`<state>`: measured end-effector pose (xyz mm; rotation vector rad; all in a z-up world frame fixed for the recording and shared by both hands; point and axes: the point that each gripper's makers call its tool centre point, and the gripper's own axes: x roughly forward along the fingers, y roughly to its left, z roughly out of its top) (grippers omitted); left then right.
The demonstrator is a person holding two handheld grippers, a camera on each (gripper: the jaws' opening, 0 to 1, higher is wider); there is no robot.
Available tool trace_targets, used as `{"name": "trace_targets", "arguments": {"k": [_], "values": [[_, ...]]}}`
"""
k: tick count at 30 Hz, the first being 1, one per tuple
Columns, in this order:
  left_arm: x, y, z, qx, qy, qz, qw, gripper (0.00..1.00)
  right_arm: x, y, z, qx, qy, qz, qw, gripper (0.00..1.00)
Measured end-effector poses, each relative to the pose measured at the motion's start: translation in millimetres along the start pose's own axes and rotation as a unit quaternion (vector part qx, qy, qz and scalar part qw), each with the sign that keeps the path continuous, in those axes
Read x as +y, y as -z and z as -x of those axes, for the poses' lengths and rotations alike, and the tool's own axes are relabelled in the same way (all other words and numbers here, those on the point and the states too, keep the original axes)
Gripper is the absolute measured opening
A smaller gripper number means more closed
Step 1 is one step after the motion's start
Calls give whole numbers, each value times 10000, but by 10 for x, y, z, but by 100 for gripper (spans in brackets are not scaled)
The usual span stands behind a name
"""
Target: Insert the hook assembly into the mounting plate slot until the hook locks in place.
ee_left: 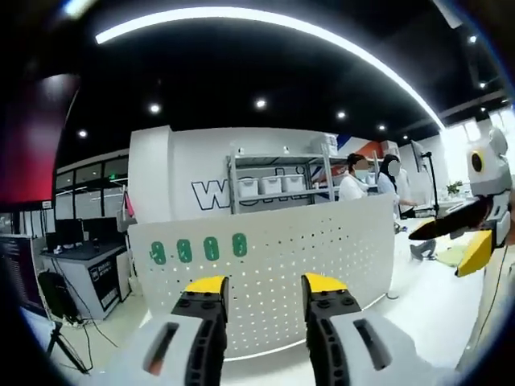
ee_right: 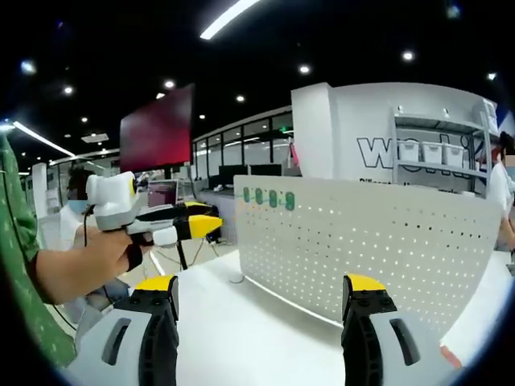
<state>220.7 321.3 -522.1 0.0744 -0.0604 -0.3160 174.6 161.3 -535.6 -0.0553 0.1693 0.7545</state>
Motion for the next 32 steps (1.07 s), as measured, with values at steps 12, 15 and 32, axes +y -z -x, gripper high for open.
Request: {"name": "trace_targets", "arguments": {"k": [12, 15, 32], "values": [[-11, -7, 572, 158, 124, 271, 9994, 49, 331, -34, 107, -78, -16, 33, 10000, 86], [2, 9, 708, 193, 108, 148, 9996, 51, 416, -62, 114, -175, -46, 14, 9998, 86], [78, 247, 1128, 483, 94, 432, 9979, 71, 482, -136, 143, -977, 495, -845, 9904, 100]]}}
